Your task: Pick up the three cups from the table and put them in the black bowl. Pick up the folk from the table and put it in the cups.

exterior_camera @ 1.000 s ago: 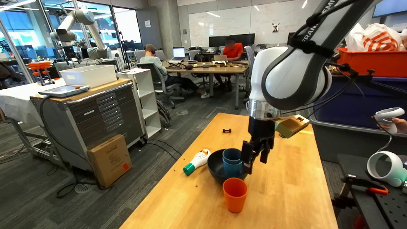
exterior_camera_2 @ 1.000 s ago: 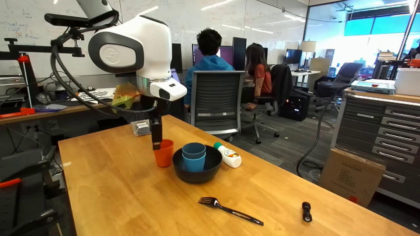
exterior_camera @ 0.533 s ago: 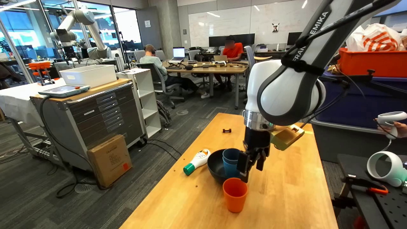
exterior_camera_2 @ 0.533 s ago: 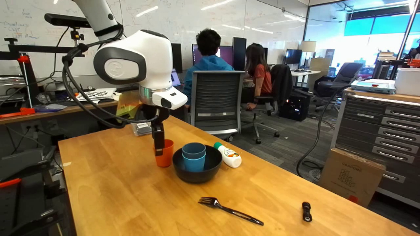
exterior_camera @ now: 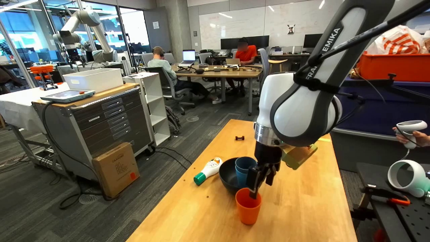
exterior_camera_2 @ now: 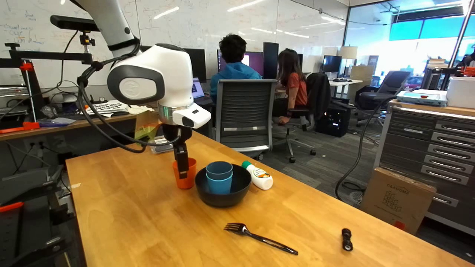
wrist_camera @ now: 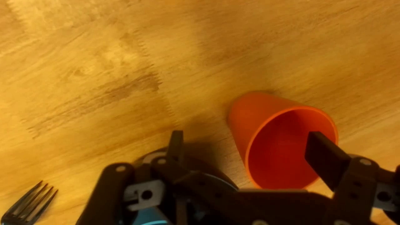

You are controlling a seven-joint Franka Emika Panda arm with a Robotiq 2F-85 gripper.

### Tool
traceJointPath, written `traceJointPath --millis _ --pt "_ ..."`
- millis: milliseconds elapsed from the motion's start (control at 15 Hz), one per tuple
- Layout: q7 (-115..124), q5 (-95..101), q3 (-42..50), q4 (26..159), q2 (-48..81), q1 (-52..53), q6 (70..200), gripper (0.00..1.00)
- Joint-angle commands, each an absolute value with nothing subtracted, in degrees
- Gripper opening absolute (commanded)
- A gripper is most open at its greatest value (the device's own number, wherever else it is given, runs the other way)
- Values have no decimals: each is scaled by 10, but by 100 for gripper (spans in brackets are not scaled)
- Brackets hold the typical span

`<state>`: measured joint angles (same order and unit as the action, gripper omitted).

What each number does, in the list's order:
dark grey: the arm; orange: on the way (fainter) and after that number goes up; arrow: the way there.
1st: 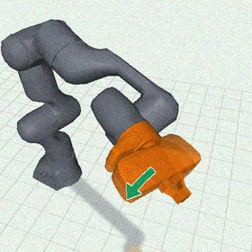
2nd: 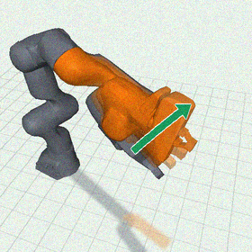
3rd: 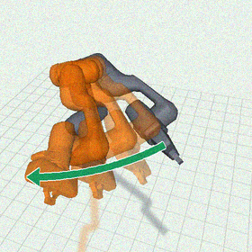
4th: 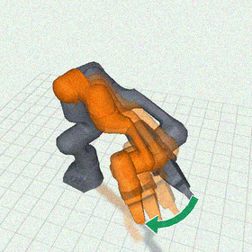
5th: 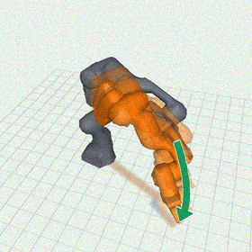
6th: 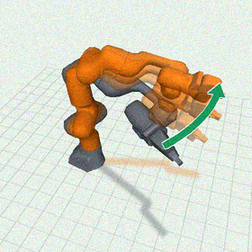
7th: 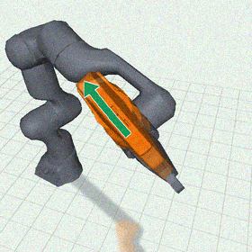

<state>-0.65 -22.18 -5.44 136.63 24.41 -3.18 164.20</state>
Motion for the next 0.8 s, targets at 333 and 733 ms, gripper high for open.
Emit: traceJointPath --millis 333,733 --pt "31 -195 -49 1350 276 -30 1687 52" --pt "58 -174 -37 1352 280 -19 1697 8"
